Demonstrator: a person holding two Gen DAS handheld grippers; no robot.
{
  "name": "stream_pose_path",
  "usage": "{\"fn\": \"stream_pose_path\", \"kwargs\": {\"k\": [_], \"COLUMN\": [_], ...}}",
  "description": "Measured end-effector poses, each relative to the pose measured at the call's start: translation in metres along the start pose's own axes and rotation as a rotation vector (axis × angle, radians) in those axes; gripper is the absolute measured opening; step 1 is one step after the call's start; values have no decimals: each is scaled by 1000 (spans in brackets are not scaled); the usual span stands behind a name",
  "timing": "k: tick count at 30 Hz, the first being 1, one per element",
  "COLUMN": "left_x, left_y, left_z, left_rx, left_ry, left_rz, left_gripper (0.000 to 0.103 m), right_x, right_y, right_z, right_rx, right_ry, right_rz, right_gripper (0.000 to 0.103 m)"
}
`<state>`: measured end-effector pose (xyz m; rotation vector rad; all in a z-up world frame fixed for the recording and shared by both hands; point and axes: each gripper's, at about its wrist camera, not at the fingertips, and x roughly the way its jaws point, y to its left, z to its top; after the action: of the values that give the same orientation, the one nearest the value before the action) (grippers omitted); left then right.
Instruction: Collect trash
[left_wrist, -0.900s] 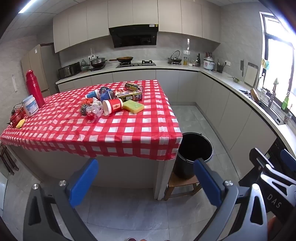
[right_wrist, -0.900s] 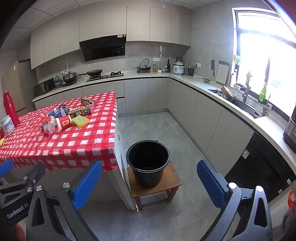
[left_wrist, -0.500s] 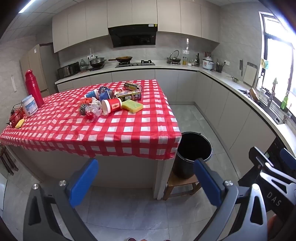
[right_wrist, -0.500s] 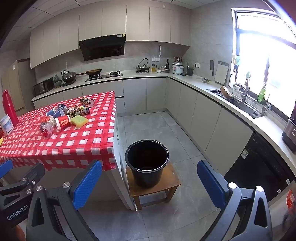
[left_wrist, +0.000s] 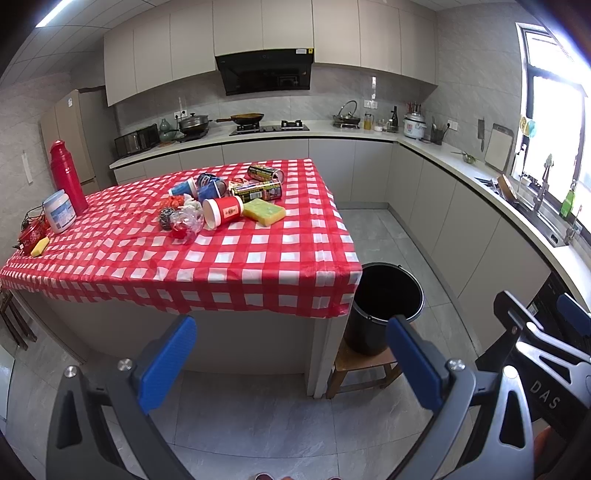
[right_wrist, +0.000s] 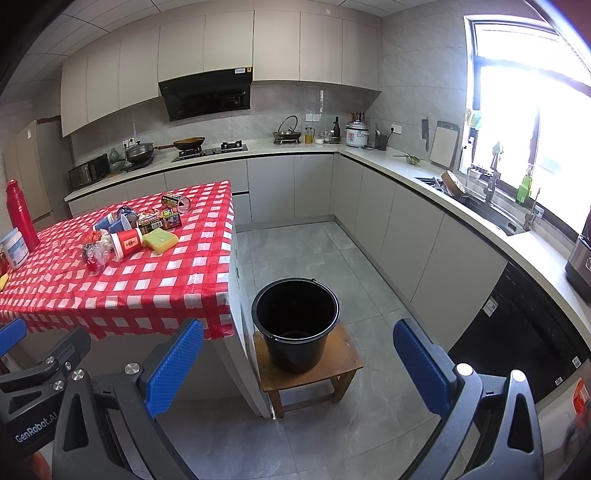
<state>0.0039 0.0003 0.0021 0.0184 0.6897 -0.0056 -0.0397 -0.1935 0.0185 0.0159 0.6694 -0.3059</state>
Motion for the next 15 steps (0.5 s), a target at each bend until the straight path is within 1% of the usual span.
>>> {"fn": "stream_pose_path", "kwargs": {"k": [15], "left_x": [0], "left_y": [-1], "left_z": [-3], "left_rx": [0], "left_ry": [-1], "left_rz": [-2], "left_gripper": [103], "right_x": [0], "right_y": [3], "right_z": [0], "right_rx": [-6], "right_ry": [2], "right_rz": [5], "right_gripper": [103]}}
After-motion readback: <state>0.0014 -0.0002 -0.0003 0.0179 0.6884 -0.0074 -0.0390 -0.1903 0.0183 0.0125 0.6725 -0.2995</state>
